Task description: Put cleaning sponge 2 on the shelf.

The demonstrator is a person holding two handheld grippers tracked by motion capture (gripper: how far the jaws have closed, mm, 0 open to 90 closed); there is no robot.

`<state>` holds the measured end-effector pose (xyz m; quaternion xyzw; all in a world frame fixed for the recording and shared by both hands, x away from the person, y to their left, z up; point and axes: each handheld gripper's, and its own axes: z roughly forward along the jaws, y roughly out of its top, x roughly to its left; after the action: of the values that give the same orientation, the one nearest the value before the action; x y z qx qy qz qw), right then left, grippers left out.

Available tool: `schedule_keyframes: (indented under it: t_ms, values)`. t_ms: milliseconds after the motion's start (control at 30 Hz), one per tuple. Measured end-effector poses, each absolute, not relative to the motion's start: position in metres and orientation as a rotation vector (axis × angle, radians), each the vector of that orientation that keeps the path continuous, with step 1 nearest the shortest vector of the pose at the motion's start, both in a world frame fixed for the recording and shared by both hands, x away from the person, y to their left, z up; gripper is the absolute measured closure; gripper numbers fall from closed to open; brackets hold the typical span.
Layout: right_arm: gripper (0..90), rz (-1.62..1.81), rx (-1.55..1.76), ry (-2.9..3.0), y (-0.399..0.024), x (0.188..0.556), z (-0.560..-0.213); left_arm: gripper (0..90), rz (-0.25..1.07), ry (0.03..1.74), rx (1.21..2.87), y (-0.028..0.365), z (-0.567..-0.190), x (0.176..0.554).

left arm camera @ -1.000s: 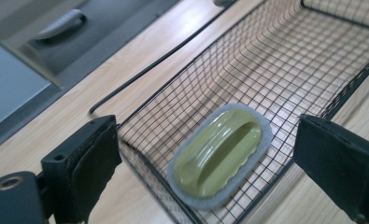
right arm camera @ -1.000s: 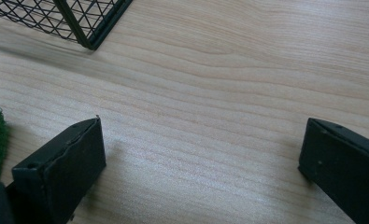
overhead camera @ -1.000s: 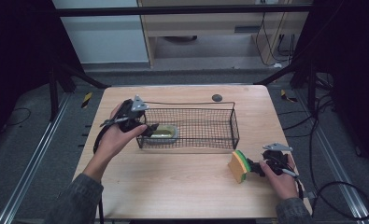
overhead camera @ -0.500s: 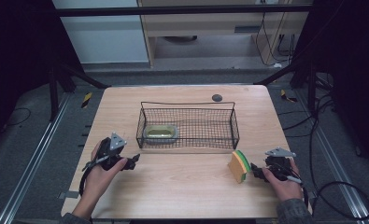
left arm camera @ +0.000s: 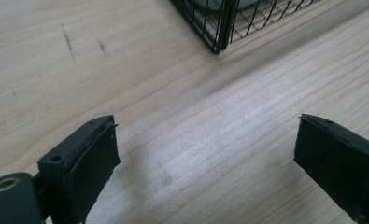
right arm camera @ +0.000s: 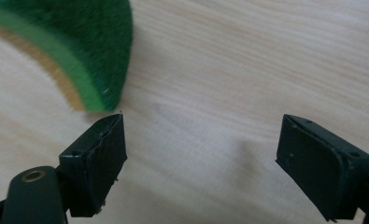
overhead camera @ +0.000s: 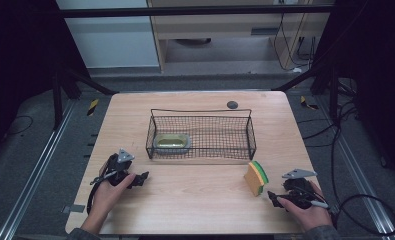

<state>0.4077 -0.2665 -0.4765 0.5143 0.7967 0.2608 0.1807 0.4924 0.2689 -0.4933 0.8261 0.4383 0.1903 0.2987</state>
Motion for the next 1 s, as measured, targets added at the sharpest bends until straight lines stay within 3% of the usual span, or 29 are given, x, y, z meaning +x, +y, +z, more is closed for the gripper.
schedule_keyframes:
  t_ms: [567, 1000]
  values:
    - [16.7, 0.773, 1.431, 2.390, -0.240, 0.388, -0.450, 0.0, 0.486, 1.157, 2.164, 0.270, -0.505, 0.497]
    - [20.8, 0.665, 1.408, 2.442, -0.207, 0.433, -0.422, 0.0, 0.496, 1.140, 2.129, 0.272, -0.508, 0.495]
